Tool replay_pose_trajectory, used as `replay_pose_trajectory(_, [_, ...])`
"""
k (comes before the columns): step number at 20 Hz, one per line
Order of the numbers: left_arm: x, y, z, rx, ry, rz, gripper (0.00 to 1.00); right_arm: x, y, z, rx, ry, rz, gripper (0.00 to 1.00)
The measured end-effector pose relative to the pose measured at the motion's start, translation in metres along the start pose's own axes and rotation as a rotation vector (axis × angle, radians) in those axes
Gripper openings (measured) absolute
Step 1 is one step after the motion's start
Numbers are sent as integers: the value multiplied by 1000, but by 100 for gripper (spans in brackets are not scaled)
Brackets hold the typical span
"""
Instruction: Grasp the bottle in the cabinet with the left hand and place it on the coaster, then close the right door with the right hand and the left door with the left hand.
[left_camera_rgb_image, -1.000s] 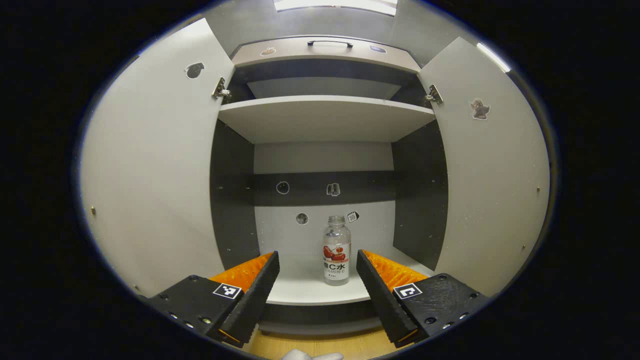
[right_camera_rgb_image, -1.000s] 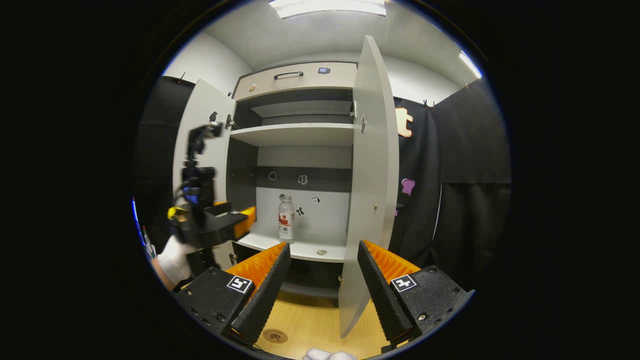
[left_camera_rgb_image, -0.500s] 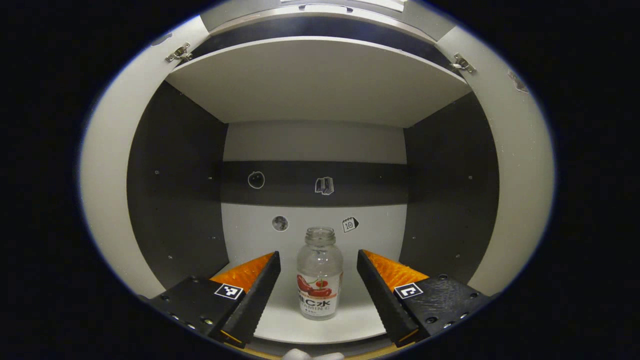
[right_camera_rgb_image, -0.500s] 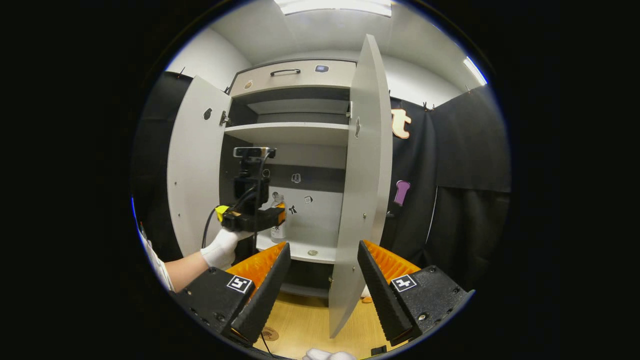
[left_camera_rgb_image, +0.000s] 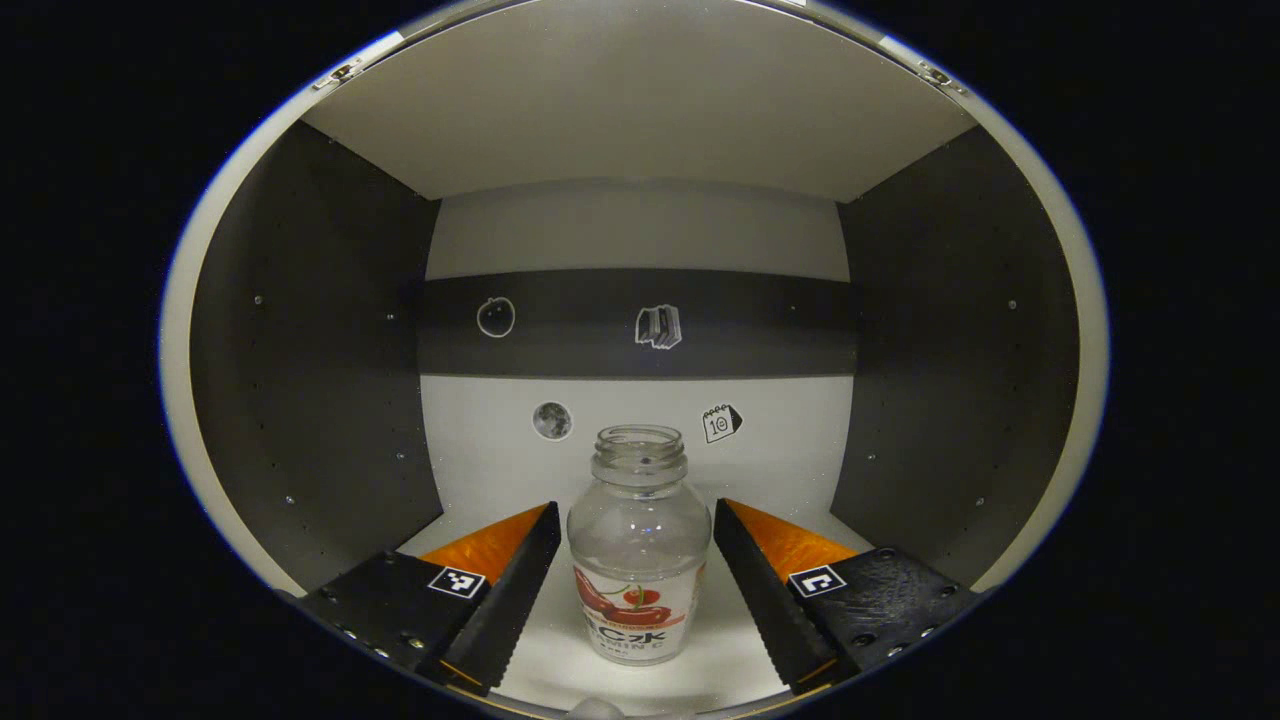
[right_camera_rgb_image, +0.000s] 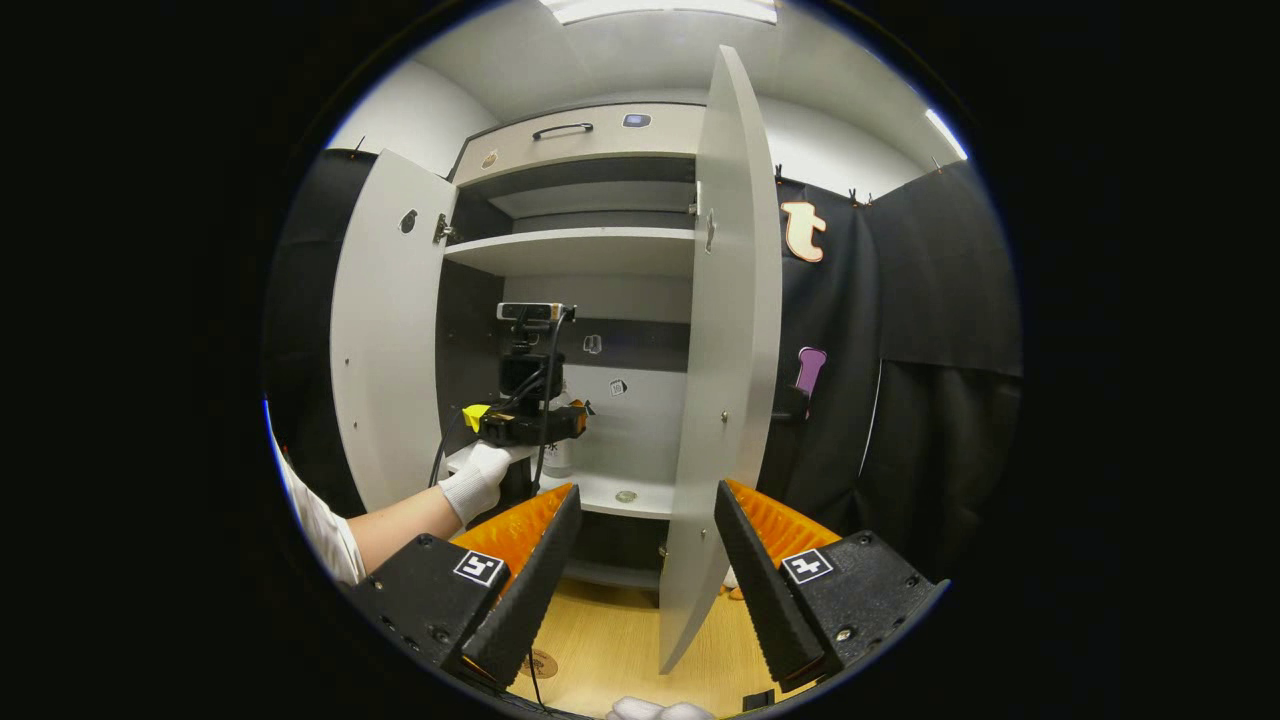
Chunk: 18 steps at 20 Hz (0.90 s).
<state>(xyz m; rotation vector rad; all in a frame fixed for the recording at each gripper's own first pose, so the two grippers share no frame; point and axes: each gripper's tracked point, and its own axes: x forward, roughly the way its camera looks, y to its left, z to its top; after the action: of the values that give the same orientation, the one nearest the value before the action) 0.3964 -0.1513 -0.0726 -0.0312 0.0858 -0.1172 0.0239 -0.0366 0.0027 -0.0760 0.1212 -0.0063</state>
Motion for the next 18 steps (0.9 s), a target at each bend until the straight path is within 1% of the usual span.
replay_pose_trajectory(1, [2, 0, -3, 3, 8, 4, 94, -2, -1, 0, 3, -4, 7, 83])
replay_pose_trajectory(2, [4, 0, -6, 8, 19, 7, 92, -4, 2, 3, 14, -14, 22, 83])
replay_pose_trajectory(4, [-5, 1, -1, 27, 10, 16, 77, -7, 4, 7, 21, -23, 35, 83])
replay_pose_trajectory(6, [-13, 2, 12, 32, -22, 16, 77, -12, 4, 13, 11, -44, 36, 83])
replay_pose_trajectory(7, [-22, 2, 21, 36, -42, 5, 75, -15, 4, 15, 9, -55, 36, 83])
replay_pose_trajectory(11, [-82, 3, 50, 37, -101, -15, 75, -23, 8, 12, 20, -57, 43, 83])
replay_pose_trajectory(12, [-97, 4, 54, 40, -113, -21, 72, -26, 8, 10, 23, -55, 44, 83])
replay_pose_trajectory(13, [-114, 6, 58, 45, -124, -23, 78, -29, 8, 8, 25, -54, 41, 83])
replay_pose_trajectory(14, [-130, 7, 61, 47, -135, -27, 75, -32, 8, 6, 26, -51, 40, 83])
replay_pose_trajectory(15, [-146, 7, 61, 48, -141, -36, 75, -35, 8, 2, 31, -45, 40, 83])
replay_pose_trajectory(16, [-162, 7, 59, 44, -147, -49, 79, -39, 9, -1, 40, -39, 43, 83])
replay_pose_trajectory(17, [-172, 11, 60, 40, -161, -61, 75, -43, 11, -6, 50, -29, 45, 83])
replay_pose_trajectory(18, [-184, 15, 59, 38, -166, -61, 75, -46, 13, -10, 59, -17, 48, 83])
